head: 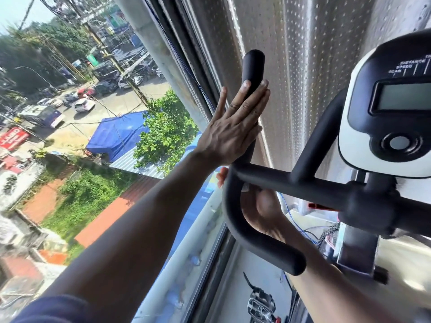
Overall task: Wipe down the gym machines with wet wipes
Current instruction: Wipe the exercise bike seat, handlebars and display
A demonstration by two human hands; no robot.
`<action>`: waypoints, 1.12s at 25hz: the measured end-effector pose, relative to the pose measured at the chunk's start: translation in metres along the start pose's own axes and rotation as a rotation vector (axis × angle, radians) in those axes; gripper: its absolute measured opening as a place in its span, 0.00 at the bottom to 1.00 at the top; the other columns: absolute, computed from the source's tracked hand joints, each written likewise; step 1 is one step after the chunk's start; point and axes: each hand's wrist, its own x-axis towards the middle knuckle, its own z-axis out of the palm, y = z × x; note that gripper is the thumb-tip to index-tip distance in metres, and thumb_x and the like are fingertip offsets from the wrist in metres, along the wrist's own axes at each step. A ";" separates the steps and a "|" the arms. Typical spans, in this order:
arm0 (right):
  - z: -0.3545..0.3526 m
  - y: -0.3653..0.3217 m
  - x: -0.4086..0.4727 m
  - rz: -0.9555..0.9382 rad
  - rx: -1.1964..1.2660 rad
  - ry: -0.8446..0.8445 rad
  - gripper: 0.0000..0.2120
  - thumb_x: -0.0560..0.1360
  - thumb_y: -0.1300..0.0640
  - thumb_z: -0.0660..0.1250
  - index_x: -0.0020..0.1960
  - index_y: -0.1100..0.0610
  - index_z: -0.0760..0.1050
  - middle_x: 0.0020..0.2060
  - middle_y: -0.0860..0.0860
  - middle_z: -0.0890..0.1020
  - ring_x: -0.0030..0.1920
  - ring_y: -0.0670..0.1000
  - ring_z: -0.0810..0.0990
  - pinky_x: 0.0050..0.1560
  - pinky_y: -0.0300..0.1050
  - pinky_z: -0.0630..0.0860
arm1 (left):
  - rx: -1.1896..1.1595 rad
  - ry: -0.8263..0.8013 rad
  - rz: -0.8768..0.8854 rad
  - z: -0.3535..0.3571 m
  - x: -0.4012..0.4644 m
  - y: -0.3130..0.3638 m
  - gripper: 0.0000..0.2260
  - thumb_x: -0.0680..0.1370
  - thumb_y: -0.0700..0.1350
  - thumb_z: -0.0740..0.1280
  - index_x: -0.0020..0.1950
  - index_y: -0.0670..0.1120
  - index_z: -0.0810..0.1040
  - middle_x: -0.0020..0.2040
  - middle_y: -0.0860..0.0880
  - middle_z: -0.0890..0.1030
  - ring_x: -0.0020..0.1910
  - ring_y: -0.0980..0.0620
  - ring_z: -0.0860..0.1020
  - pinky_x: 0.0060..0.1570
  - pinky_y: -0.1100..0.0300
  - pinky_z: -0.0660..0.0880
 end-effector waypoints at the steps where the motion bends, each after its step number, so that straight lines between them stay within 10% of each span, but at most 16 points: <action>1: -0.005 0.003 0.001 0.044 -0.038 -0.009 0.23 0.76 0.54 0.72 0.65 0.67 0.77 0.60 0.65 0.81 0.62 0.64 0.79 0.68 0.58 0.74 | 0.002 0.001 -0.001 0.000 0.000 0.000 0.27 0.87 0.49 0.56 0.84 0.43 0.55 0.84 0.45 0.57 0.83 0.41 0.52 0.80 0.36 0.45; 5: -0.021 0.023 -0.013 0.209 -0.039 0.060 0.21 0.83 0.56 0.54 0.57 0.64 0.84 0.54 0.62 0.84 0.53 0.60 0.84 0.63 0.55 0.78 | -0.027 -0.006 -0.018 0.000 -0.002 0.000 0.26 0.87 0.50 0.55 0.84 0.43 0.54 0.84 0.45 0.56 0.83 0.41 0.51 0.80 0.38 0.42; 10: -0.022 0.016 -0.052 0.321 -0.061 0.041 0.23 0.73 0.61 0.76 0.63 0.74 0.77 0.59 0.69 0.80 0.56 0.64 0.84 0.60 0.55 0.82 | -0.035 -0.039 -0.036 -0.005 -0.003 0.004 0.26 0.88 0.49 0.54 0.84 0.43 0.53 0.84 0.45 0.54 0.84 0.41 0.50 0.80 0.39 0.42; 19: -0.034 -0.024 -0.166 0.220 -0.236 0.249 0.16 0.78 0.66 0.59 0.58 0.75 0.78 0.52 0.72 0.83 0.44 0.61 0.88 0.39 0.45 0.85 | -0.120 -0.081 -0.266 -0.006 -0.021 0.034 0.28 0.85 0.45 0.53 0.85 0.46 0.50 0.85 0.48 0.50 0.84 0.47 0.48 0.80 0.36 0.46; 28: -0.002 -0.021 -0.161 0.094 -0.245 0.462 0.12 0.82 0.66 0.58 0.57 0.71 0.76 0.52 0.67 0.84 0.56 0.66 0.84 0.53 0.57 0.84 | -0.450 -0.129 -0.532 -0.005 -0.078 0.083 0.28 0.86 0.57 0.45 0.85 0.48 0.48 0.85 0.50 0.45 0.84 0.52 0.43 0.73 0.61 0.25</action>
